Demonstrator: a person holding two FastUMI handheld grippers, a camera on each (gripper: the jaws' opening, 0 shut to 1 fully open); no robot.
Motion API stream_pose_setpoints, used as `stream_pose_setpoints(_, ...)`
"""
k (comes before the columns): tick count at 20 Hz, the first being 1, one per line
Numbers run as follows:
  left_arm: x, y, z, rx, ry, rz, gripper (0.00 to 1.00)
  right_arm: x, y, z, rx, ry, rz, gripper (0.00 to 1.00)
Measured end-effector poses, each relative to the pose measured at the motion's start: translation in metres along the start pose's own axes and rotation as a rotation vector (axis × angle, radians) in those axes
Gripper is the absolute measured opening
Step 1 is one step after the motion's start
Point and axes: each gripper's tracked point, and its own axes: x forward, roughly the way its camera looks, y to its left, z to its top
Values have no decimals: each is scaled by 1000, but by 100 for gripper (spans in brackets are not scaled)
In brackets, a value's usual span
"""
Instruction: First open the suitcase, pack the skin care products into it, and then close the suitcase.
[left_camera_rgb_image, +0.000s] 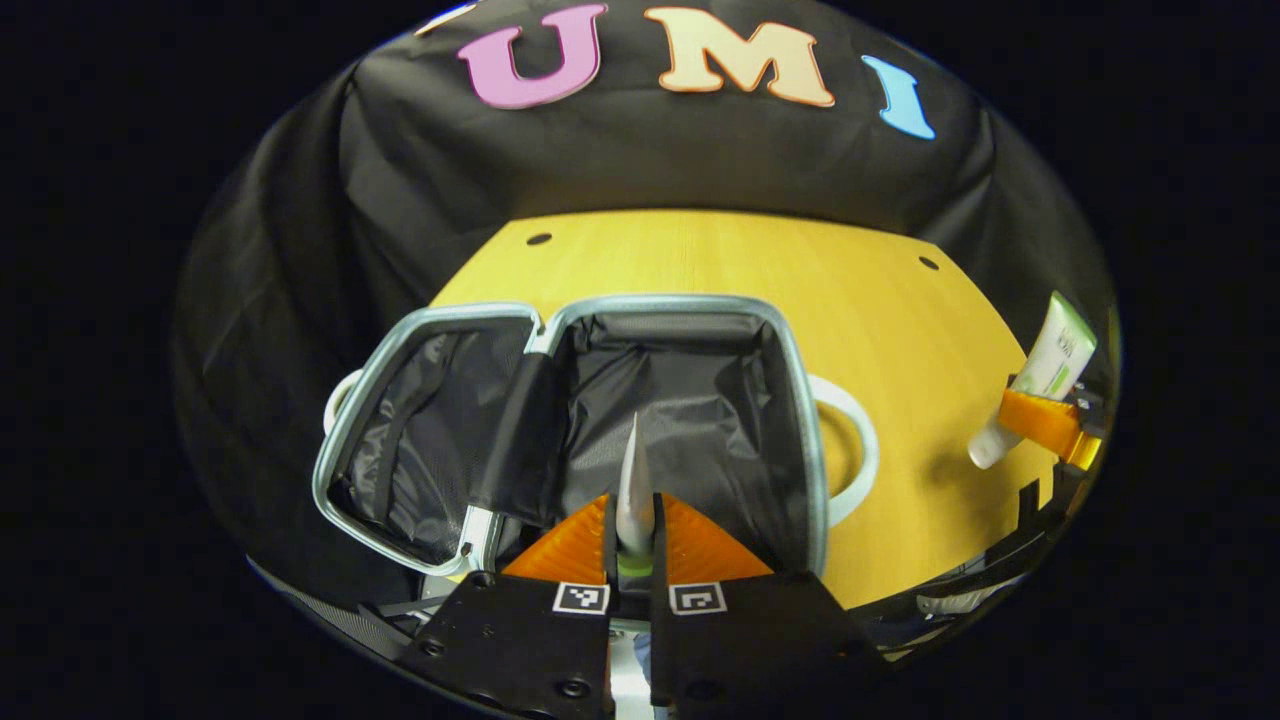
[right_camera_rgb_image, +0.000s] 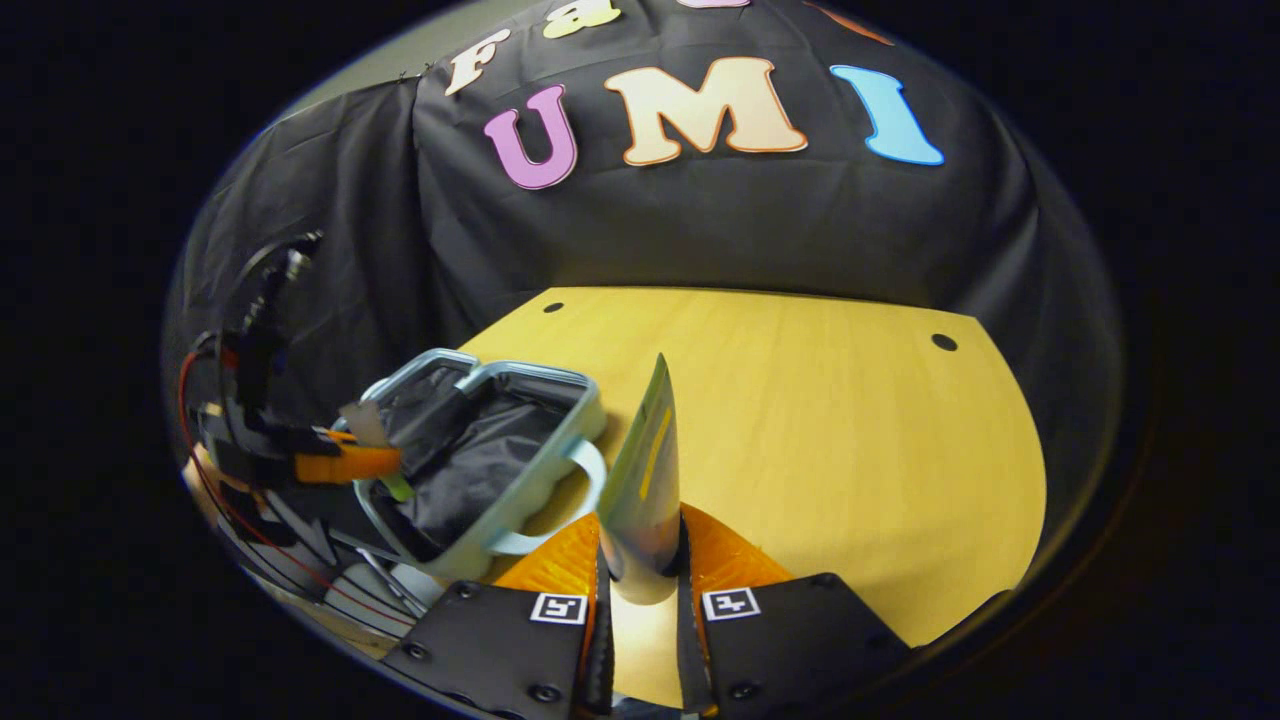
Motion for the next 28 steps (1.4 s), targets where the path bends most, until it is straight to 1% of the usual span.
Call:
stream_pose_setpoints(2,16,11,-14,10,68,-33,7,10,39,0,19,49,36,28)
stream_pose_setpoints(4,33,13,-25,14,113,-87,8,20,81,-1,72,93,89,28)
stream_pose_setpoints(6,45,15,-30,30,146,-128,8,29,109,-7,98,131,96,28)
stream_pose_setpoints(7,50,14,-25,41,125,-150,10,33,120,-12,102,156,93,28)
stream_pose_setpoints(8,54,12,-25,44,135,-180,11,39,130,-18,109,176,90,28)
stream_pose_setpoints(10,60,12,-21,41,129,-222,17,47,147,-37,137,233,81,28)
stream_pose_setpoints(12,56,8,-17,37,118,-285,50,57,157,-54,158,283,60,27)
stream_pose_setpoints(14,52,9,-3,51,64,-324,83,69,161,-67,168,324,31,27)
stream_pose_setpoints(15,47,11,8,52,25,-340,87,74,162,-73,168,344,20,27)
stream_pose_setpoints(17,35,16,31,24,-48,-369,88,82,164,-84,164,379,-6,28)
stream_pose_setpoints(18,31,23,42,6,-83,-369,88,86,164,-88,162,393,-16,28)
stream_pose_setpoints(19,27,31,50,-9,-115,-364,88,90,164,-91,159,403,-29,30)
stream_pose_setpoints(20,25,43,56,-20,-135,-347,88,93,164,-95,153,410,-44,30)
stream_pose_setpoints(21,26,57,61,-26,-150,-329,88,97,163,-96,147,412,-58,32)
stream_pose_setpoints(22,26,71,63,-32,-161,-305,91,100,165,-96,144,408,-62,34)
stream_pose_setpoints(23,26,88,64,-37,-171,-278,89,102,166,-93,142,399,-64,33)
stream_pose_setpoints(24,26,104,65,-48,-177,-250,90,104,164,-89,138,380,-72,32)
stream_pose_setpoints(26,28,137,64,-85,-183,-199,93,111,169,-81,148,354,-64,50)
stream_pose_setpoints(28,30,169,63,-124,-191,-153,94,113,170,-66,161,303,-61,83)
